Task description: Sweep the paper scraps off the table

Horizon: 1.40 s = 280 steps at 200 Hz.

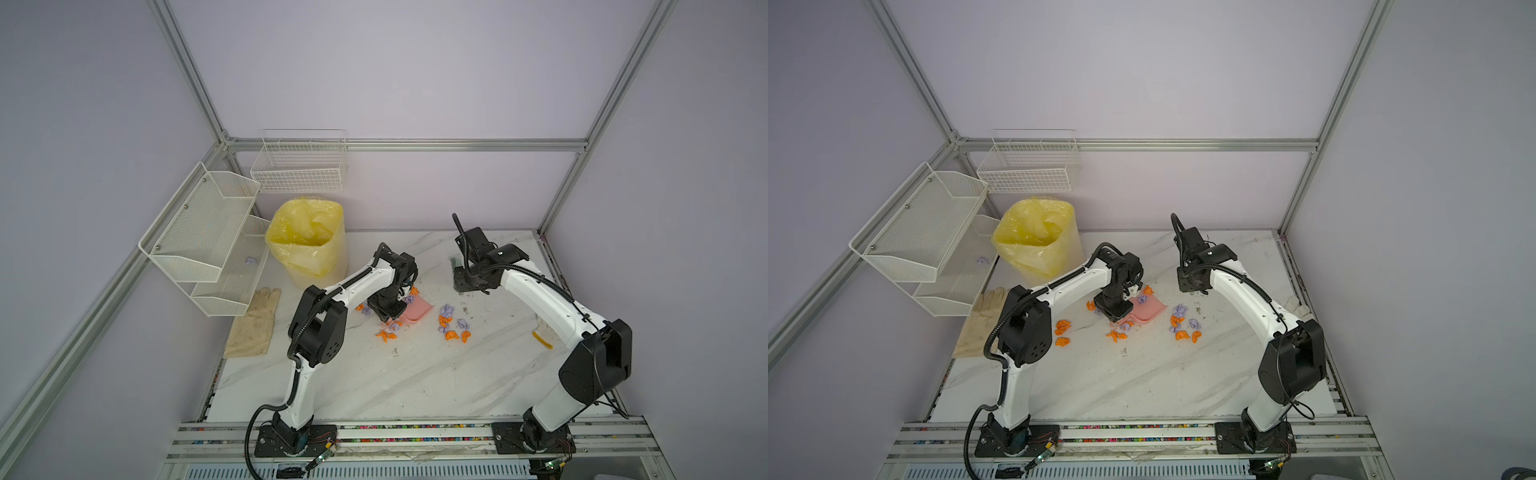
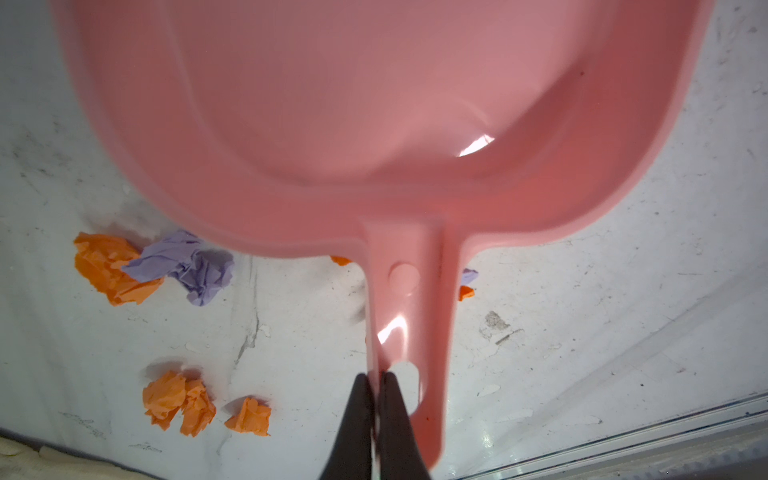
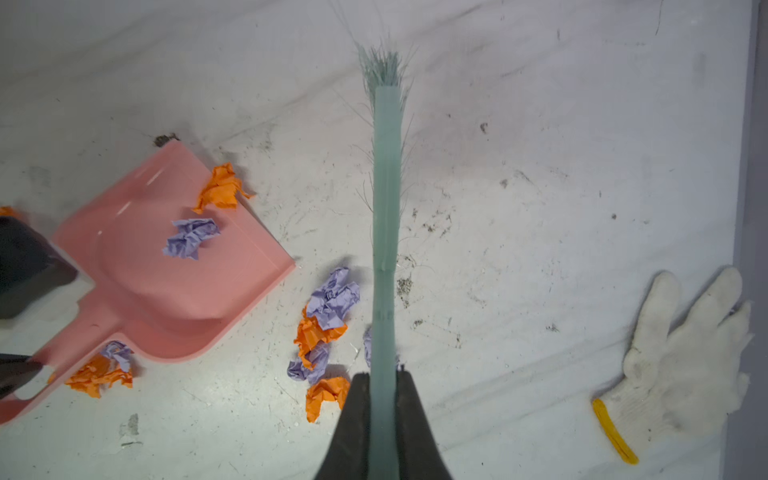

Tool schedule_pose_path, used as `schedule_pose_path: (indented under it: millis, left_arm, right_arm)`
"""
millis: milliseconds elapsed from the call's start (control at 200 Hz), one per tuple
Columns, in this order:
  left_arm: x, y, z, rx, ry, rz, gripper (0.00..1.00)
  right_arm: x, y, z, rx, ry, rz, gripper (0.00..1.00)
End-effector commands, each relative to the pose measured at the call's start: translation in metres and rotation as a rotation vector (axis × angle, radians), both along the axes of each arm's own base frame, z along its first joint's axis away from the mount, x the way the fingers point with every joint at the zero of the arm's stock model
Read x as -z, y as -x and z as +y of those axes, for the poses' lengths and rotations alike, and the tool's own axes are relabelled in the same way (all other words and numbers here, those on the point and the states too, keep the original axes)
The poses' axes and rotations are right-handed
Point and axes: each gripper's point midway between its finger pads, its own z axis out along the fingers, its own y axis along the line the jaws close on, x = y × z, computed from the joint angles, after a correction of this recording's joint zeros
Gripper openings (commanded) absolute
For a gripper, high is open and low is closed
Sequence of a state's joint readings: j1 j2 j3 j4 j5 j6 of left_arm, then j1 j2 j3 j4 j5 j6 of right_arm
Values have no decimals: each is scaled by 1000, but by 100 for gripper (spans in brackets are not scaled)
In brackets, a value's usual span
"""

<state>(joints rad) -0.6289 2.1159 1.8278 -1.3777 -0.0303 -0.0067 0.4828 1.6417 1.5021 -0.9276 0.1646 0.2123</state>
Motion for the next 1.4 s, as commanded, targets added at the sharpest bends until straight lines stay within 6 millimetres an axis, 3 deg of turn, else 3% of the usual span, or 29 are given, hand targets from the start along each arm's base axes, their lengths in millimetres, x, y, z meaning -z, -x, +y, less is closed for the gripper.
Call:
schedule_pose_path:
  millis: [0, 155, 300, 500, 615, 755, 1210, 1395]
  left_arm:
    - [-31, -15, -12, 15, 64, -79, 0]
    - [-29, -14, -12, 13, 65, -73, 0]
    - [-27, -10, -13, 15, 64, -68, 0]
    - [-23, -9, -14, 12, 58, -62, 0]
    - [-22, -8, -14, 14, 53, -61, 0]
    - [-24, -7, -6, 20, 23, -76, 0]
    - [-23, -8, 5, 18, -13, -104, 0]
    - [-21, -12, 16, 21, -49, -116, 0]
  right_arm:
    - [-4, 23, -17, 39, 31, 21, 0]
    - [0, 41, -6, -20, -50, 67, 0]
    - [6, 46, 22, -82, -200, 92, 0]
    - [-17, 34, 77, -179, -445, 50, 0]
    - [-39, 26, 91, -198, -533, -10, 0]
    - [-52, 22, 79, -139, -512, -61, 0]
    - [-40, 43, 34, -58, -316, -44, 0]
    - [-20, 61, 21, -50, -268, 4, 0]
